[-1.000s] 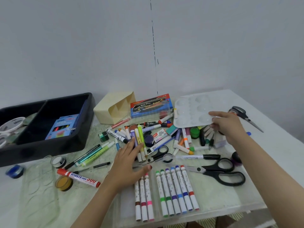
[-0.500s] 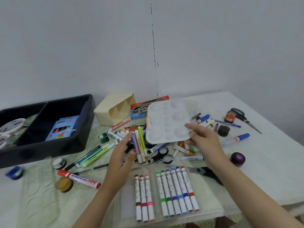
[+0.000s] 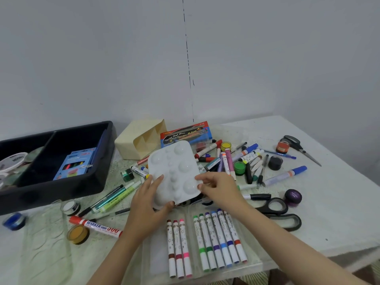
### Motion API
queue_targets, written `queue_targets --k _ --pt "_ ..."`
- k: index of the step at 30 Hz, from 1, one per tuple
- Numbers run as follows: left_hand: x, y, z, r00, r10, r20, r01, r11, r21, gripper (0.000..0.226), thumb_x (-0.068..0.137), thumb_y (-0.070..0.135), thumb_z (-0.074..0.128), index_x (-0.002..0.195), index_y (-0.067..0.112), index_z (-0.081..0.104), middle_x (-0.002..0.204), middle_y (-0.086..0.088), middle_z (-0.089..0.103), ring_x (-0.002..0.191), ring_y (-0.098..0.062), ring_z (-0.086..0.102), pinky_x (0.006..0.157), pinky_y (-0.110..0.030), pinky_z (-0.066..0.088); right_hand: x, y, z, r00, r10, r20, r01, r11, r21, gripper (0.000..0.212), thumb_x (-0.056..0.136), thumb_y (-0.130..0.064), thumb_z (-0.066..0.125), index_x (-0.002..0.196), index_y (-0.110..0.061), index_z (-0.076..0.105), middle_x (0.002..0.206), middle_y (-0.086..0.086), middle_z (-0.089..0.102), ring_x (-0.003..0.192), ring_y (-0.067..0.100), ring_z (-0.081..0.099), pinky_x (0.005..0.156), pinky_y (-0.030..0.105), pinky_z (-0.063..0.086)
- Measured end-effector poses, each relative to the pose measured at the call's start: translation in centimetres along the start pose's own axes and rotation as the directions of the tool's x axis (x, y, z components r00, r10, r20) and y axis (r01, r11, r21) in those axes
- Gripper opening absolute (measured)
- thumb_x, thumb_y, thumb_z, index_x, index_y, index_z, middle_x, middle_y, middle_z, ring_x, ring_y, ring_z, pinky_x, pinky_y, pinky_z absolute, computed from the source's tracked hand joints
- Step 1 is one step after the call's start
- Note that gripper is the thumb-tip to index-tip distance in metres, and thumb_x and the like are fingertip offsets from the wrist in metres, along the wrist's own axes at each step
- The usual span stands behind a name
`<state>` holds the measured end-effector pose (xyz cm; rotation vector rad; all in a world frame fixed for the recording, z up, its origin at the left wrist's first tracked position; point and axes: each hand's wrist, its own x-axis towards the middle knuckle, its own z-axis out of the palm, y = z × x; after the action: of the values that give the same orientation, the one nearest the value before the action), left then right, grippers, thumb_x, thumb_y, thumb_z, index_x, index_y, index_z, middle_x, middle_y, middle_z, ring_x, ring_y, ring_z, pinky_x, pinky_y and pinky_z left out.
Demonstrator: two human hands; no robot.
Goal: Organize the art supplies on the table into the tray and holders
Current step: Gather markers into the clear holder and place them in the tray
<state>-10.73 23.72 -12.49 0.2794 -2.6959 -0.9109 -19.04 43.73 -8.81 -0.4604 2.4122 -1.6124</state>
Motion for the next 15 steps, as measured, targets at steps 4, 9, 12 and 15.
queue_targets --k 4,9,12,15 --pt "0.4 0.5 0.0 1.000 0.015 -0.015 -0.014 0.997 0.074 0.083 0.060 0.068 0.039 0.138 0.042 0.033 0.156 0.003 0.019 0.143 -0.017 0.015 0.113 -0.035 0.013 0.2 -0.4 -2.5 0.992 -0.112 -0.059 0.100 0.978 -0.184 0.019 0.090 -0.018 0.060 0.107 -0.019 0.070 0.079 -0.012 0.060 0.064 0.000 0.048 0.063 0.011 0.041" --pt "1.1 1.7 0.5 0.998 0.038 -0.050 -0.031 0.990 0.141 0.068 0.071 0.056 0.049 0.136 0.040 0.039 0.154 0.004 0.023 0.143 -0.019 0.014 0.114 -0.039 0.011 2.6 1.3 -8.3 0.961 -0.208 -0.183 0.072 0.825 -0.560 0.027 0.094 -0.014 0.050 0.116 -0.019 0.066 0.110 -0.001 0.059 0.090 0.009 0.049 0.078 0.024 0.039" --pt "2.2 3.0 1.0 0.992 0.112 -0.064 -0.103 0.986 0.129 0.068 0.071 0.060 0.040 0.133 0.033 0.047 0.149 0.003 0.033 0.141 -0.021 0.022 0.113 -0.040 0.014 4.1 3.1 -11.4 0.975 -0.154 -0.161 -0.011 0.689 -0.725 0.037 0.089 -0.002 0.047 0.117 -0.019 0.064 0.120 0.004 0.057 0.109 0.020 0.048 0.083 0.032 0.044" --pt "3.6 4.7 1.7 0.986 0.160 -0.049 -0.155 0.984 0.090 0.065 0.072 0.057 0.041 0.130 0.030 0.052 0.145 0.001 0.040 0.138 -0.022 0.028 0.112 -0.039 0.018 5.0 3.9 -12.9 0.988 -0.154 -0.029 0.070 0.596 -0.800 0.034 0.087 -0.006 0.050 0.112 -0.021 0.066 0.118 0.001 0.059 0.110 0.019 0.049 0.084 0.031 0.043"
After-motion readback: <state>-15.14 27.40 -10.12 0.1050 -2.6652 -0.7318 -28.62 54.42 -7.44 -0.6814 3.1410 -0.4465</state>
